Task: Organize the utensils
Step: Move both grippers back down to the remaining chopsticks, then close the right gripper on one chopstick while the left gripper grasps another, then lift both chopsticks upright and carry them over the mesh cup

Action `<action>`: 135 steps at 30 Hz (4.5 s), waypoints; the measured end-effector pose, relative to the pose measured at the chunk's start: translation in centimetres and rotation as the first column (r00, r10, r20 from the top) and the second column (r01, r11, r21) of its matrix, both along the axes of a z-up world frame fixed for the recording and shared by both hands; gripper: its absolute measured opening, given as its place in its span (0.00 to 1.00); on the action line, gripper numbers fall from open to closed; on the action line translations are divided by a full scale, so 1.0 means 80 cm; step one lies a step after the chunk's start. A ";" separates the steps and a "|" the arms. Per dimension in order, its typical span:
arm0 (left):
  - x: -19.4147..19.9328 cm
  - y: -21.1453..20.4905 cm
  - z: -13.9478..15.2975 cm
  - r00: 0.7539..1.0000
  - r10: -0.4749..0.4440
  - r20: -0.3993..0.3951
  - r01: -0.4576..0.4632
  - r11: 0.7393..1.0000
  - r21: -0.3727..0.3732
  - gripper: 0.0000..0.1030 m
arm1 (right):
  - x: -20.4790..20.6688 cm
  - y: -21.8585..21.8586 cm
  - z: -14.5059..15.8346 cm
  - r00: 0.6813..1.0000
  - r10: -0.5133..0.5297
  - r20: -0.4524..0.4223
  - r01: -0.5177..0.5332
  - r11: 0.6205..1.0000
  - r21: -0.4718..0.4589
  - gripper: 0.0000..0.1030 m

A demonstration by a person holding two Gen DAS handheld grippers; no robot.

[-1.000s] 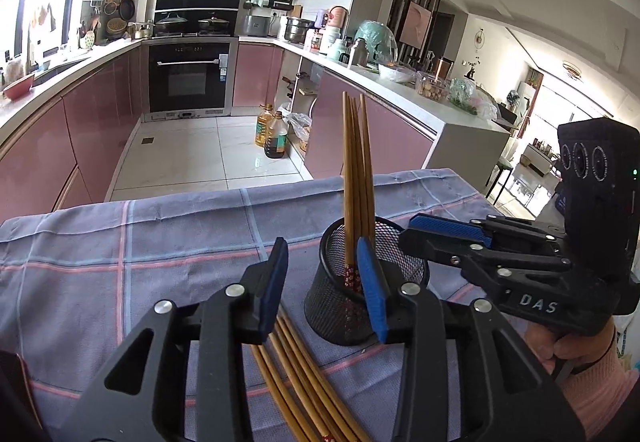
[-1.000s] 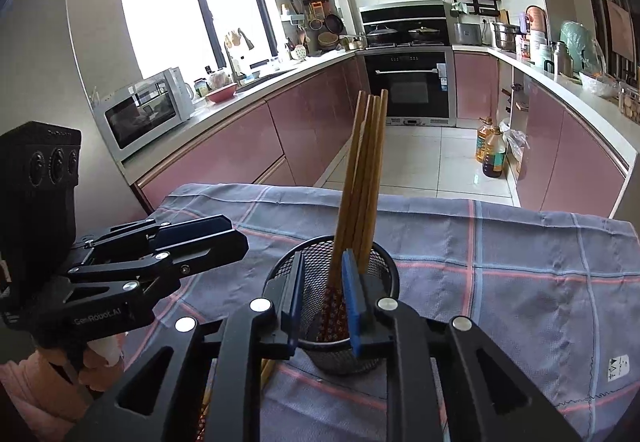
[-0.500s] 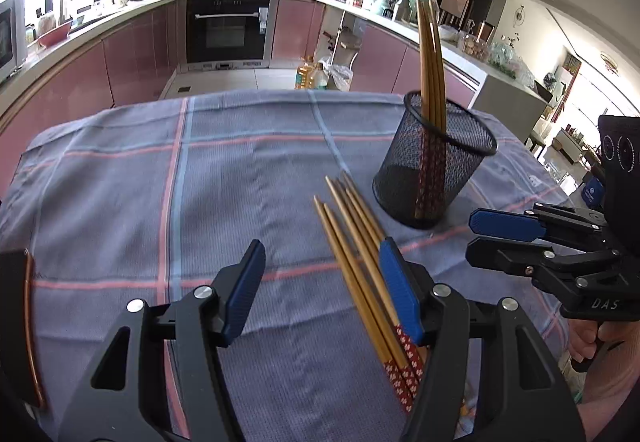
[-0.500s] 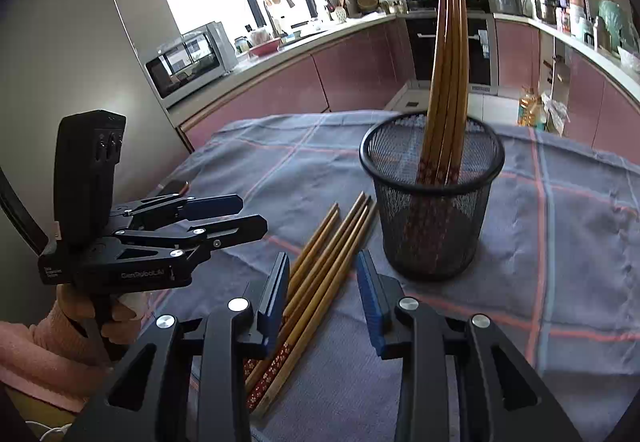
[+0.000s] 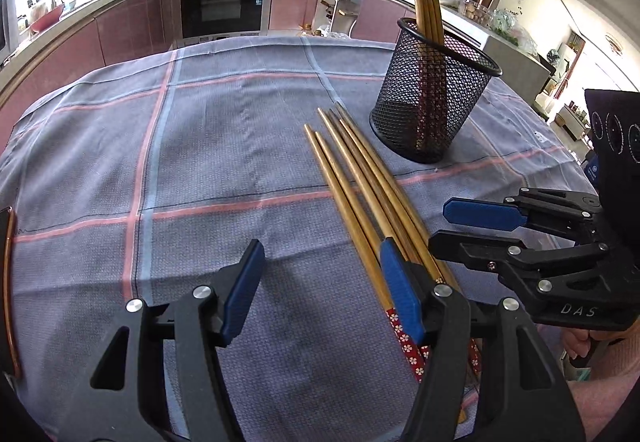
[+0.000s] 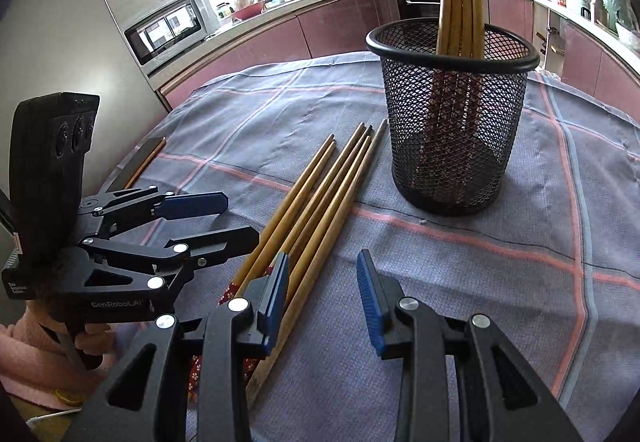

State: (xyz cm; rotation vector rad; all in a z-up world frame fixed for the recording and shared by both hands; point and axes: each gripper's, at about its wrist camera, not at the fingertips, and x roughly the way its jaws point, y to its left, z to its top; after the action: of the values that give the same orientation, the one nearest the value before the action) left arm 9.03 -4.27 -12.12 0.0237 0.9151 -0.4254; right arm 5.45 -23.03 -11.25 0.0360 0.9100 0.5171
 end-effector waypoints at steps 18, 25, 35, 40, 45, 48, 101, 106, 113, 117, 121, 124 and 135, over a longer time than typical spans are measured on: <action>-0.001 -0.011 -0.003 1.000 -0.018 0.010 0.017 0.998 0.053 0.59 | -0.004 0.001 -0.004 1.000 -0.008 0.012 0.008 0.998 -0.068 0.32; -0.001 -0.009 -0.004 1.000 -0.020 0.010 0.019 0.998 0.061 0.56 | -0.004 0.000 -0.004 1.000 -0.012 0.009 0.012 0.996 -0.085 0.32; 0.005 -0.007 -0.005 1.000 0.001 0.013 -0.002 0.997 0.075 0.46 | -0.002 0.003 -0.005 1.000 -0.011 0.011 0.012 0.995 -0.095 0.32; 0.011 -0.009 -0.004 1.000 0.010 0.013 -0.011 0.997 0.078 0.43 | 0.005 0.007 -0.005 1.000 -0.023 0.017 0.024 0.994 -0.105 0.29; 0.018 -0.010 -0.004 1.000 0.021 0.016 -0.022 0.996 0.082 0.37 | 0.013 0.012 -0.006 0.999 -0.040 0.026 0.043 0.993 -0.111 0.24; 0.020 -0.009 -0.004 1.000 0.028 0.013 -0.029 0.996 0.079 0.30 | 0.015 0.011 -0.007 0.998 -0.052 0.020 0.054 0.995 -0.090 0.16; 0.023 -0.014 -0.001 0.999 -0.014 -0.041 0.014 1.000 -0.012 0.07 | 0.015 -0.013 0.011 1.000 -0.005 0.007 0.005 1.000 0.008 0.06; 0.016 -0.008 0.019 0.999 -0.032 -0.017 0.031 0.998 -0.053 0.07 | 0.004 -0.020 0.033 0.998 0.008 0.058 -0.009 1.000 0.021 0.06; 0.007 0.007 0.061 0.997 -0.071 0.023 0.073 0.986 -0.149 0.07 | -0.008 -0.038 0.067 0.991 -0.012 0.133 0.005 0.999 0.053 0.06; 0.000 0.014 0.089 0.994 -0.091 0.059 0.101 0.976 -0.194 0.07 | -0.012 -0.050 0.084 0.985 -0.035 0.168 0.022 0.997 0.079 0.06; -0.006 0.021 0.116 0.990 -0.103 0.101 0.124 0.964 -0.235 0.07 | -0.013 -0.062 0.101 0.979 -0.052 0.196 0.030 0.993 0.111 0.06; -0.009 0.026 0.135 0.985 -0.105 0.135 0.136 0.958 -0.251 0.07 | -0.013 -0.067 0.111 0.973 -0.060 0.223 0.035 0.993 0.115 0.06; 0.007 0.010 0.186 0.968 -0.096 0.232 0.164 0.942 -0.294 0.07 | -0.006 -0.085 0.165 0.942 -0.087 0.324 0.045 0.990 0.134 0.06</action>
State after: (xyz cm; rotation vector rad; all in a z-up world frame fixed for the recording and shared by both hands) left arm 9.56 -3.46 2.74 -0.1565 0.6268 -0.6753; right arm 4.94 -29.85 1.95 0.0904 0.5459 0.4987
